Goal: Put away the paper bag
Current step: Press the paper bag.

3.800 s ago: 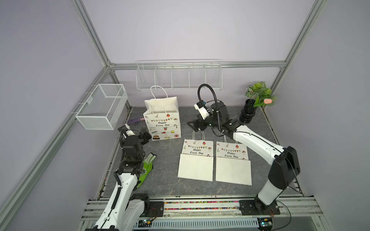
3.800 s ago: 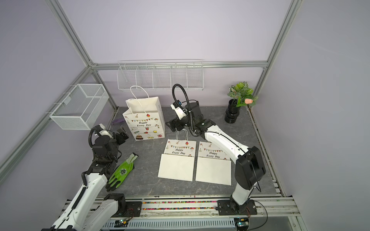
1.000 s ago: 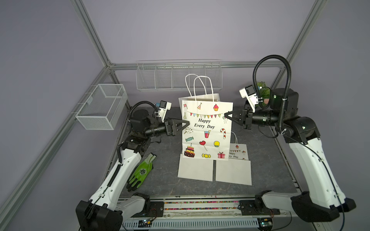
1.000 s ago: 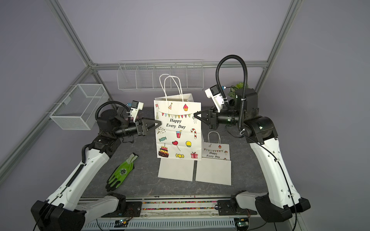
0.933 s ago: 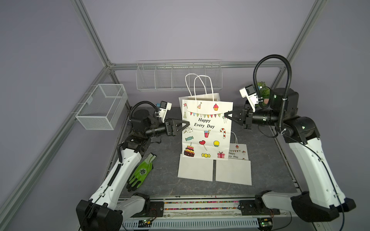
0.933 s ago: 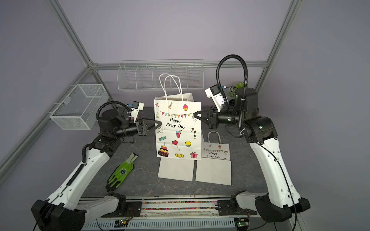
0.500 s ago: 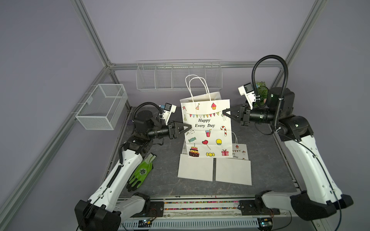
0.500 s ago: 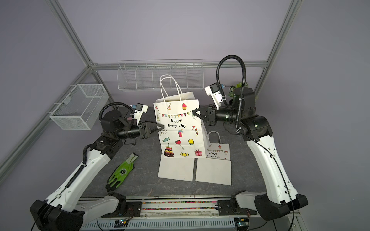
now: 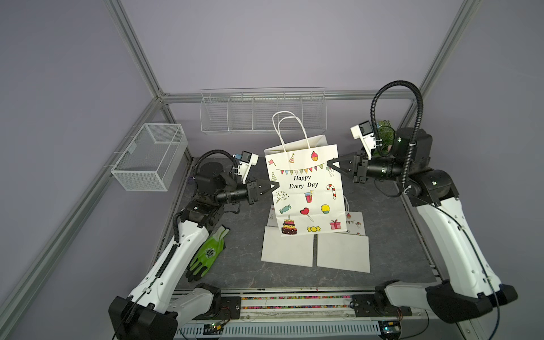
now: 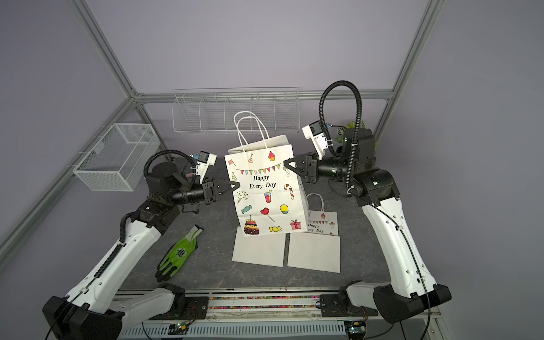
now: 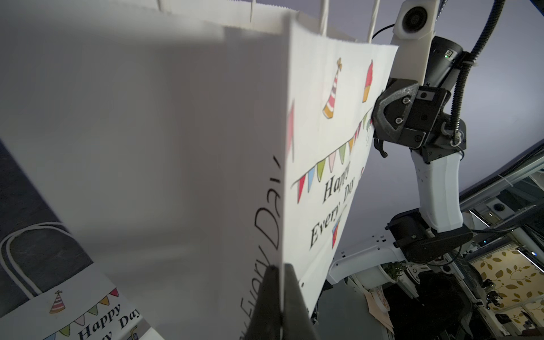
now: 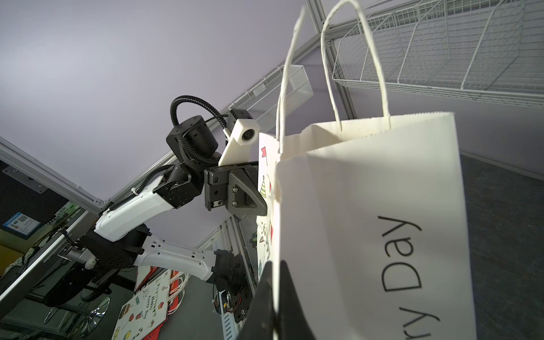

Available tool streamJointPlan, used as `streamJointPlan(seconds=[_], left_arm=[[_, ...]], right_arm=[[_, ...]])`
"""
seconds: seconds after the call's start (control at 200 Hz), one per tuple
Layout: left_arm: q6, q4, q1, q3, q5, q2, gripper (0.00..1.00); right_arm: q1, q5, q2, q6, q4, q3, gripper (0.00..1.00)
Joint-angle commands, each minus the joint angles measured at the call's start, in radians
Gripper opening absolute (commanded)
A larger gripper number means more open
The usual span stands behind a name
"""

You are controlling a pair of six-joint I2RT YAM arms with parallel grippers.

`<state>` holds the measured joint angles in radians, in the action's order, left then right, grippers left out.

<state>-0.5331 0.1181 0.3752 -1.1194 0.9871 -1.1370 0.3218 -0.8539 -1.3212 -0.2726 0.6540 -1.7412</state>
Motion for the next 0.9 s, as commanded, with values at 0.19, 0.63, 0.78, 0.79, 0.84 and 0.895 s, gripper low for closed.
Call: streamJointPlan(seconds=[0.19,0.63,0.78,0.79,0.84,0.895], left_arm=[[-0.020,-0.003,0.004,-0.080,-0.052,0.030,0.00],[-0.149,-0.159,0.004,-0.074,-0.005,0.026,0.00],[-0.131,-0.152,0.004,-0.070,0.039,0.029,0.00],[-0.125,-0.149,0.005,-0.069,0.041,0.030,0.00],[-0.100,-0.133,0.006,-0.064,0.053,0.037,0.00],[-0.073,-0.121,0.006,-0.057,0.067,0.041,0.00]], right_arm=[[-0.010,-0.024,0.043,0.025,-0.059,0.190,0.63],[0.010,-0.102,0.174,-0.026,-0.287,0.448,0.64],[0.013,-0.152,0.174,-0.080,-0.356,0.457,0.55],[0.013,-0.155,0.174,-0.082,-0.357,0.456,0.54],[0.012,-0.170,0.172,-0.096,-0.365,0.452,0.52],[0.013,-0.196,0.171,-0.119,-0.390,0.452,0.51]])
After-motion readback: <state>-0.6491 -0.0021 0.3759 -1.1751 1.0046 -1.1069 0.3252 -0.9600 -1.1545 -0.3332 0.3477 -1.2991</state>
